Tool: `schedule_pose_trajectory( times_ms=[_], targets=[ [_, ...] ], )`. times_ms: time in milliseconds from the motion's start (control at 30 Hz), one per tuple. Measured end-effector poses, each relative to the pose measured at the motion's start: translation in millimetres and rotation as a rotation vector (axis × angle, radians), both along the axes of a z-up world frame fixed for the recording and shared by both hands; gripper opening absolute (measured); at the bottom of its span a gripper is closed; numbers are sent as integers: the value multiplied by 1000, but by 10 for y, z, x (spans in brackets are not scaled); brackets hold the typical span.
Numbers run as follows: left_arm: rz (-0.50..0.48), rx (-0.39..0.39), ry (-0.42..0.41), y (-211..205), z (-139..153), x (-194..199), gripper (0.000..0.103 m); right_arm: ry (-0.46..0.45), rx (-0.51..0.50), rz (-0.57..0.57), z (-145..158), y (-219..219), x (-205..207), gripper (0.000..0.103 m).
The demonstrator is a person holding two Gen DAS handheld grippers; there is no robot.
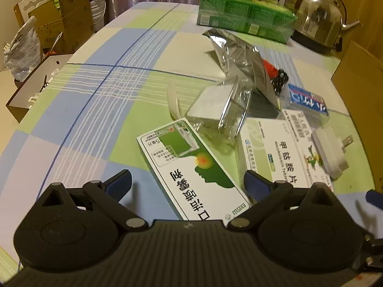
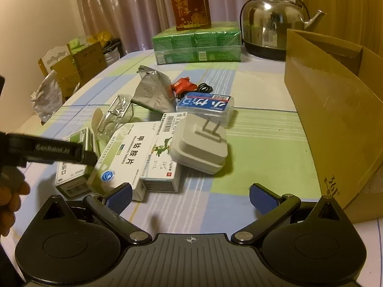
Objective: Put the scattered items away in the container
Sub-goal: 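Grasp the green-white box with left tool while right tool grasps the white plug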
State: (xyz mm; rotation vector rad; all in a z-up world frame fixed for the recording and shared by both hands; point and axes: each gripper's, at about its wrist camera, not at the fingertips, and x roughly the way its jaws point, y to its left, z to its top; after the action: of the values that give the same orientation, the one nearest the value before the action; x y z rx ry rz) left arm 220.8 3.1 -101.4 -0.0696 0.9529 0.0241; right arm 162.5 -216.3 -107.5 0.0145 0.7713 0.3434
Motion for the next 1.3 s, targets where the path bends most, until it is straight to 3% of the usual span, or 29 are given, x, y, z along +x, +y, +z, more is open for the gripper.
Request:
schedule_pose_trajectory(
  times_ms=[367, 700, 833, 1033, 1167, 1267, 1300],
  targets=[
    [-8, 51, 3, 162, 13, -176, 86, -14, 50, -65, 12, -8, 293, 101],
    [-5, 45, -15, 163, -8, -131, 86, 12, 88, -95, -76, 20, 637, 101],
    [-16, 51, -25, 161, -13, -120, 86, 38, 108, -97, -124, 26, 693, 82],
    [-22, 60, -34, 155, -32, -99, 85, 37, 123, -105, -123, 32, 711, 67],
    [-32, 79, -37, 122, -55, -68, 76, 40, 127, -114, -95, 27, 717, 62],
    [-41, 79, -33, 116, -61, -55, 63, 34, 132, -120, -76, -4, 682, 62],
    [-45, 86, -33, 111, -58, -57, 53, 28, 131, -120, -67, -16, 662, 62]
  ],
)
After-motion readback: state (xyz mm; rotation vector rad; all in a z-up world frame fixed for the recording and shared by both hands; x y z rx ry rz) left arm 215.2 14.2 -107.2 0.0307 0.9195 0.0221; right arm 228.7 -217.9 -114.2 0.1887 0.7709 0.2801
